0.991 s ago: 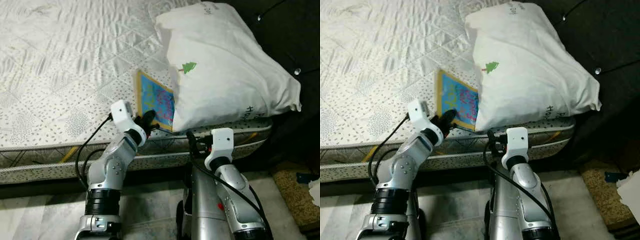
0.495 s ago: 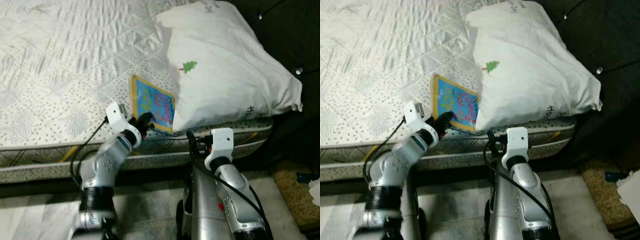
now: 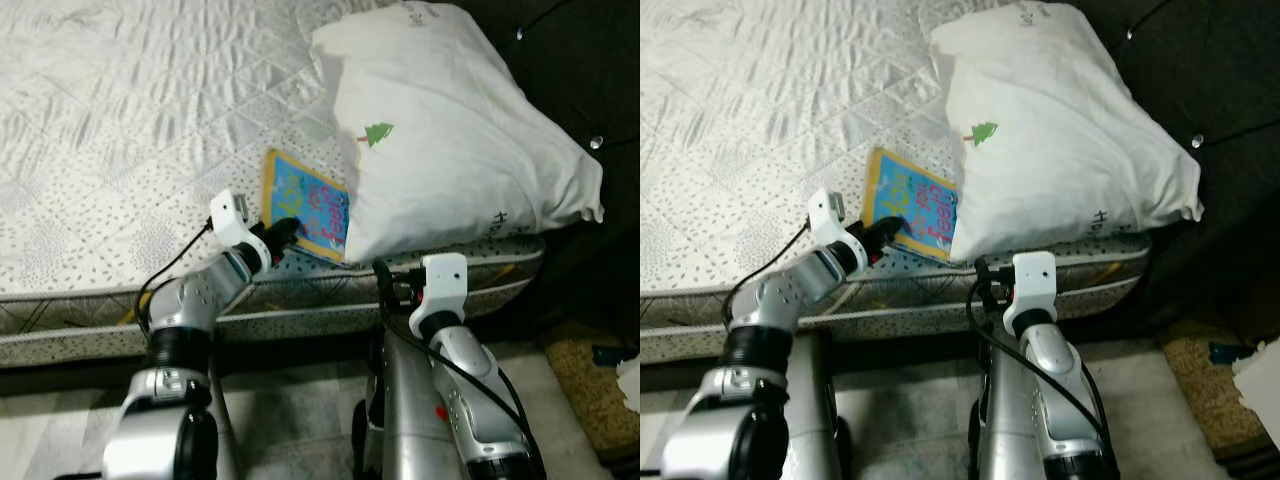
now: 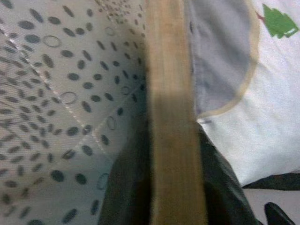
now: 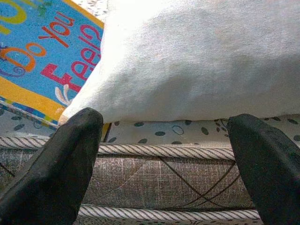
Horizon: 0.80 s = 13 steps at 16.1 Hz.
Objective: Clean up the room
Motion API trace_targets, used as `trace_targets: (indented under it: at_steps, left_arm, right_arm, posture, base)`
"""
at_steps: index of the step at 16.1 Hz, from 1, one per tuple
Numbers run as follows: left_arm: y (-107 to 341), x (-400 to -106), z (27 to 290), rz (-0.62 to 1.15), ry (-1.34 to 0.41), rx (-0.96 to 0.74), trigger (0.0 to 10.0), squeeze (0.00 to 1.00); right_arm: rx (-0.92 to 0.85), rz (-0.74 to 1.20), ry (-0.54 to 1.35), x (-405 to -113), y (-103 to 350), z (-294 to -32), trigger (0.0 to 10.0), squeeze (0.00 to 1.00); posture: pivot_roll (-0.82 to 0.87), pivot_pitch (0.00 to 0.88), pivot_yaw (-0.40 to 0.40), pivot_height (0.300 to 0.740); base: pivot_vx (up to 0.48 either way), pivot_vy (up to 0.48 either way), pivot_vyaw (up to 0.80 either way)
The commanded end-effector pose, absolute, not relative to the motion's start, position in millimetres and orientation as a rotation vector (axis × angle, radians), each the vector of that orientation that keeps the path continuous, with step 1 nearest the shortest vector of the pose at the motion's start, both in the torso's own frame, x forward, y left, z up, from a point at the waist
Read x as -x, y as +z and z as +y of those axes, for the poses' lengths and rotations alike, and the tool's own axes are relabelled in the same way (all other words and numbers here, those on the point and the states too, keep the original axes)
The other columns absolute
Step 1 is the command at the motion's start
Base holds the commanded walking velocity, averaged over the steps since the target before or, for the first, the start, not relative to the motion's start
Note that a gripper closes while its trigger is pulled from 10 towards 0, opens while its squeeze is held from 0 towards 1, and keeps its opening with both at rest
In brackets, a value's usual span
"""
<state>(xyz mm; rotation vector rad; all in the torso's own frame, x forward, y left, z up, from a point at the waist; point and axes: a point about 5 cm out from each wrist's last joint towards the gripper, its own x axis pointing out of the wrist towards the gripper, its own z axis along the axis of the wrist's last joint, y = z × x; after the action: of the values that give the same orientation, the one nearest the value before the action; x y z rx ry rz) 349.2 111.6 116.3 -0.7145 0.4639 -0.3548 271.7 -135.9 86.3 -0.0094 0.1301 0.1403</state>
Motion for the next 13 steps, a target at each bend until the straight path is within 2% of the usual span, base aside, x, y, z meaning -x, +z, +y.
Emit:
trace_targets:
  at_steps: [1,8,13]
  left_arm:
    - [94.6,-343.8,116.8,0.565,-0.297,0.651,10.0,1.0]
    - [90.7,-350.2,124.7,0.548,-0.293,0.415,10.0,1.0]
    - [86.2,-345.9,127.8,0.551,-0.271,0.391,10.0,1.0]
  right_arm:
    - [0.013,0.138,0.125,-271.7,84.5,-140.1,10.0,0.0]
    - [0.01,0.142,0.126,-274.4,82.8,-137.9,10.0,0.0]
    - [0.003,0.143,0.124,-278.1,81.3,-135.4,10.0,0.0]
  posture:
    - [-0.03,0.141,-0.063,0.482]
    - [-0.02,0.13,-0.058,0.482]
    - [-0.01,0.117,-0.049,0.482]
  base:
    - [0.0,0.0,0.0]
    - [0.0,0.0,0.0]
    - [0.0,0.0,0.0]
